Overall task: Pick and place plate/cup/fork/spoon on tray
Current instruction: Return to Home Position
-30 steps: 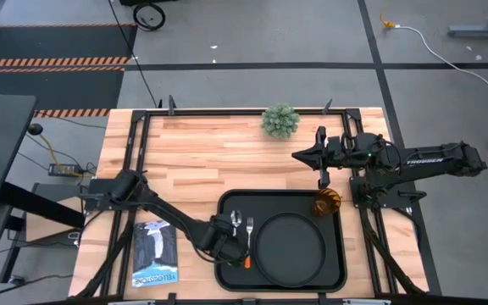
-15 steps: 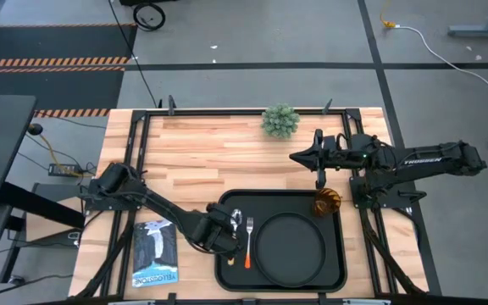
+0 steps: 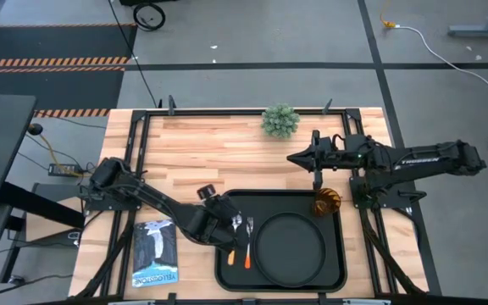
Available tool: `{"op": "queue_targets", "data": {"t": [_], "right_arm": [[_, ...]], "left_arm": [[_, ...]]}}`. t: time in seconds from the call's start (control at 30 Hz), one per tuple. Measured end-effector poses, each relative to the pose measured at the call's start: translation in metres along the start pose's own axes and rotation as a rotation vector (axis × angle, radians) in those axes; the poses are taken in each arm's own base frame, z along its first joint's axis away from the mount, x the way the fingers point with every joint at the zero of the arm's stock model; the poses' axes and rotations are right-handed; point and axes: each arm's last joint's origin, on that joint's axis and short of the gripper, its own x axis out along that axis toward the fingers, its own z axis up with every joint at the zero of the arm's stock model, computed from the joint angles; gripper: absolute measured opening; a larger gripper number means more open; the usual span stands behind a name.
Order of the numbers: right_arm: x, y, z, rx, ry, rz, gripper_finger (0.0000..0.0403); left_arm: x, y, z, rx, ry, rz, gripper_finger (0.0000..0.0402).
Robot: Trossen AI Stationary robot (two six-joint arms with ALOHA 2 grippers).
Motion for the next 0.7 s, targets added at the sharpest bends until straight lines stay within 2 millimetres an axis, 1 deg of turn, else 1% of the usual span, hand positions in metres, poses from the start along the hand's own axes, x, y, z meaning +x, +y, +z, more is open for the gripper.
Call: {"op": "queue_targets", "data": {"t": [0.17,0.27,0.4,0.53,0.6,0.7], "right_arm": [[-0.011,0.0,0.005,-0.023,-0.024,0.003,0.0007],[-0.022,0.001,0.006,0.035,-0.013,0.018,0.0007],[-0.041,0.006,0.007,0.122,0.012,0.06,0.0007],[-0.063,0.009,0.006,0.154,0.024,0.069,0.0007],[-0.073,0.01,0.006,0.156,0.002,0.044,0.0007],[-0.084,0.01,0.007,0.145,-0.038,0.005,0.0007]], "left_arm": [[0.002,0.003,0.008,0.39,-0.103,0.106,0.0165],[0.005,0.006,0.015,0.552,-0.148,0.2,0.0165],[0.007,0.01,0.023,0.615,-0.181,0.252,0.0165],[-0.005,0.018,0.03,0.62,-0.21,0.233,0.0161],[-0.014,0.027,0.034,0.619,-0.213,0.175,0.0154],[-0.032,0.045,0.04,0.605,-0.222,0.041,0.0137]]}}
